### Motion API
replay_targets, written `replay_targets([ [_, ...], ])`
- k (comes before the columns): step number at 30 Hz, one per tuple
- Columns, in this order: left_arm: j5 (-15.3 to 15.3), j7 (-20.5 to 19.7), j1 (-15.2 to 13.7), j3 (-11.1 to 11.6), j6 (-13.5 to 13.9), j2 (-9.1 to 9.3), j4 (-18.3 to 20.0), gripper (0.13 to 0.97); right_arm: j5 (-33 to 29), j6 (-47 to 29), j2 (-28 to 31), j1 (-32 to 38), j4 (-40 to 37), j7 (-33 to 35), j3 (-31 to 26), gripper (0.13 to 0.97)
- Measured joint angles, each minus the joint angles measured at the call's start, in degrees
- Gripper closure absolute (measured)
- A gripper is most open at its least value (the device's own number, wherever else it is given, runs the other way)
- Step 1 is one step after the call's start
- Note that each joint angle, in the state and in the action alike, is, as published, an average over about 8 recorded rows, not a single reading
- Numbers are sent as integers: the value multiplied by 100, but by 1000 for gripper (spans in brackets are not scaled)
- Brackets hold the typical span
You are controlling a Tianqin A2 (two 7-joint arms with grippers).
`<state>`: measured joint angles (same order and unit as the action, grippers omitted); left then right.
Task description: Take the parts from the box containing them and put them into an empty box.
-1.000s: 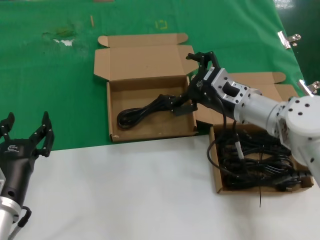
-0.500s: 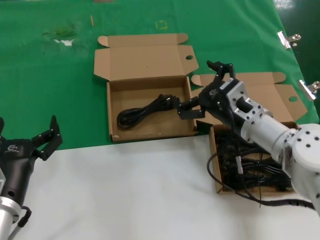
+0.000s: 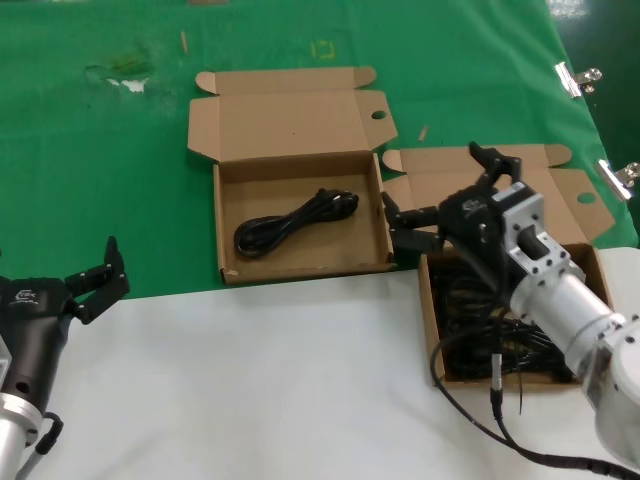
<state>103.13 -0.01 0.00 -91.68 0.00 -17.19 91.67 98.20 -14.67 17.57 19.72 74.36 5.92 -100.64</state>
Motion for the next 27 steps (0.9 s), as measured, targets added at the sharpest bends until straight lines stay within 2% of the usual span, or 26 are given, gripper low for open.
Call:
replay_targets([
  [6, 0, 0, 0, 0, 0, 0, 0, 140, 118, 352, -9, -473, 414, -142, 215, 129],
  [20, 1, 0, 0, 0, 0, 0, 0, 132, 389, 1158, -30, -1556, 1366, -467, 708, 129],
  [27, 0, 0, 0, 1, 0, 0, 0, 132, 443, 1316, -34, -1768, 1552, -531, 804, 129],
])
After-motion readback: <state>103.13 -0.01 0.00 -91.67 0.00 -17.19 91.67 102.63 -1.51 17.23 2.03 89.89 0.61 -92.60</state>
